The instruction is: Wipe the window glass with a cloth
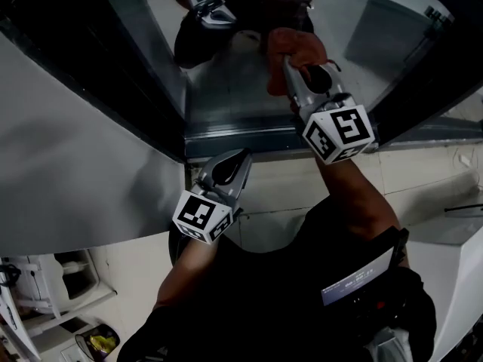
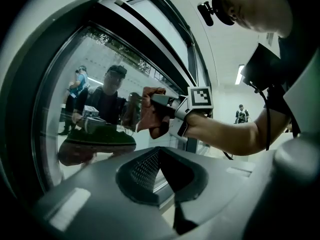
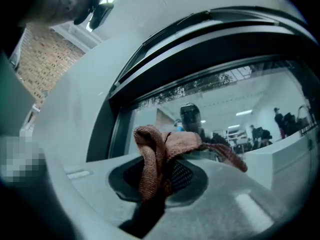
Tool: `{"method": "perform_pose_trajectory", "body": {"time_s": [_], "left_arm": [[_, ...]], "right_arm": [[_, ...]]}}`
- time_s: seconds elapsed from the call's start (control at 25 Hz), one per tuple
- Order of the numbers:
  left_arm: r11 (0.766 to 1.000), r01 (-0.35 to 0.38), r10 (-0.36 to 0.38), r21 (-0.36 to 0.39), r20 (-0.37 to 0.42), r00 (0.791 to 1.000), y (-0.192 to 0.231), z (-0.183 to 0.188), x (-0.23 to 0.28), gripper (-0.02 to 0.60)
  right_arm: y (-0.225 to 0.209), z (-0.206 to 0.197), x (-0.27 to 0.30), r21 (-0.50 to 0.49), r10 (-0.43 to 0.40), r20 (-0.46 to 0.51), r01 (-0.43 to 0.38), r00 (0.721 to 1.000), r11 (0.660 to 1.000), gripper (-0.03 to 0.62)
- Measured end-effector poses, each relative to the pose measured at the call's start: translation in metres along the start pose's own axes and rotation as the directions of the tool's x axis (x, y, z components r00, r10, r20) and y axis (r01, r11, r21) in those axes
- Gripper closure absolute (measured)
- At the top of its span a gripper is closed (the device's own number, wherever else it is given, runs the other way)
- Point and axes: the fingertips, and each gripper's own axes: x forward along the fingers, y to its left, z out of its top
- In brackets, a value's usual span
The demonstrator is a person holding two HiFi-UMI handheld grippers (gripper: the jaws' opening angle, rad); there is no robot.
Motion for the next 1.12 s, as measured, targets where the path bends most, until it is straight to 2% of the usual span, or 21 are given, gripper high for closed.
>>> {"method": "perform_pose_trajectory", "body": {"time_s": [0.12,0.28,0.44,0.8,1.12], "left_arm": [[1.000,-0.023,0.023,0.000,0.004,1.000,0.007,0.002,-0.013,0.565],[0.999,-0.052,0.052,-0.001,-0.002,0.999,0.013,0.007,-0.027,0.565],[0.998,-0.063,0.063,-0.003,0.006,0.998,0.019,0.003,-0.041,0.565],[0.998,-0.058,0.058,-0.006,0.005,0.998,0.021,0.004,-0.038,0.565],[1.000,-0.022,0.021,-0.006,-0.013,1.000,0.009,0.000,-0.020,0.565]], "right_arm": [[0.040,-0.029,0.027,-0.011,0.053,-0.045,-0.054,0.998,0.998,0.551],[0.056,-0.050,0.049,0.019,0.044,-0.068,-0.043,0.997,0.999,0.551],[0.063,-0.063,0.067,-0.007,0.026,-0.074,-0.027,0.997,1.000,0.550],[0.044,-0.068,0.065,-0.077,-0.007,-0.089,0.000,0.996,0.997,0.550],[-0.017,-0.063,0.028,-0.112,-0.091,-0.084,0.082,0.992,0.990,0.550]]}}
